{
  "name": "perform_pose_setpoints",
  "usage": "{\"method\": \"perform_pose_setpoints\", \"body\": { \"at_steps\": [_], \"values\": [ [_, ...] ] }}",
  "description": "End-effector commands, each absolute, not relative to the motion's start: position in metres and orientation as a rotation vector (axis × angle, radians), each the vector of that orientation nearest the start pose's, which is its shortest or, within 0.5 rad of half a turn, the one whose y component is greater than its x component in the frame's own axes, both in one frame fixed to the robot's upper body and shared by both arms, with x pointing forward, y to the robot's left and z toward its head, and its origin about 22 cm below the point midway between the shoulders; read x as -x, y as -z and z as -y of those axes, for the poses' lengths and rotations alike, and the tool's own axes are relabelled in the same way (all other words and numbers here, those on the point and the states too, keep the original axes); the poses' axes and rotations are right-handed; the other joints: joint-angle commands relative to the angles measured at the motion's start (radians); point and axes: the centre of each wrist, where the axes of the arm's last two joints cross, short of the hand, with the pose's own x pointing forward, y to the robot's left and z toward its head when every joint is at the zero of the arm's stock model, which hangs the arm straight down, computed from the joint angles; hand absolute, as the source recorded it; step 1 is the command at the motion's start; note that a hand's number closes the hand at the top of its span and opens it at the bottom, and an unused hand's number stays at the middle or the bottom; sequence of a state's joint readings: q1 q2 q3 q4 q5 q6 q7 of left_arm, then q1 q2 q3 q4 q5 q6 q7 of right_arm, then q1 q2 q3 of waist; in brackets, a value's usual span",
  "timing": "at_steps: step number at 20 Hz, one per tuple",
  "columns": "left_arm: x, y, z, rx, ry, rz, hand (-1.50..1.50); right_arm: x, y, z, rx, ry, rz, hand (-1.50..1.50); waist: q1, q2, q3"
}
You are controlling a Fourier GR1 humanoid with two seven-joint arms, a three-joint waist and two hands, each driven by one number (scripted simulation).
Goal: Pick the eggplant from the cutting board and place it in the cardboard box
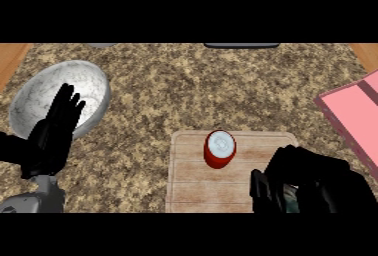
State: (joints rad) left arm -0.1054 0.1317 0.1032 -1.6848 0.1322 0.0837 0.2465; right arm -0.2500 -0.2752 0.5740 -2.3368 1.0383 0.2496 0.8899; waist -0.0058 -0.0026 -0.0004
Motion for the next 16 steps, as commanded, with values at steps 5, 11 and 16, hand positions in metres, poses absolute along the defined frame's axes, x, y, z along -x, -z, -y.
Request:
{"method": "perform_pose_setpoints", "body": {
  "at_steps": [5,11,16],
  "values": [
    [-0.267,-0.076,-0.251,-0.046,-0.107,1.549,0.0,-0.176,-0.234,0.194,1.112,-0.618,1.621,1.5,0.003,0.002,0.001],
    [-0.261,-0.052,-0.263,-0.081,-0.112,1.541,0.0,-0.22,-0.24,0.25,1.125,-0.566,1.578,1.5,0.007,0.003,0.001],
    [-0.272,-0.044,-0.267,-0.086,-0.108,1.546,0.0,-0.241,-0.232,0.277,1.309,-0.625,1.472,1.5,0.005,0.004,0.0]
  ]
}}
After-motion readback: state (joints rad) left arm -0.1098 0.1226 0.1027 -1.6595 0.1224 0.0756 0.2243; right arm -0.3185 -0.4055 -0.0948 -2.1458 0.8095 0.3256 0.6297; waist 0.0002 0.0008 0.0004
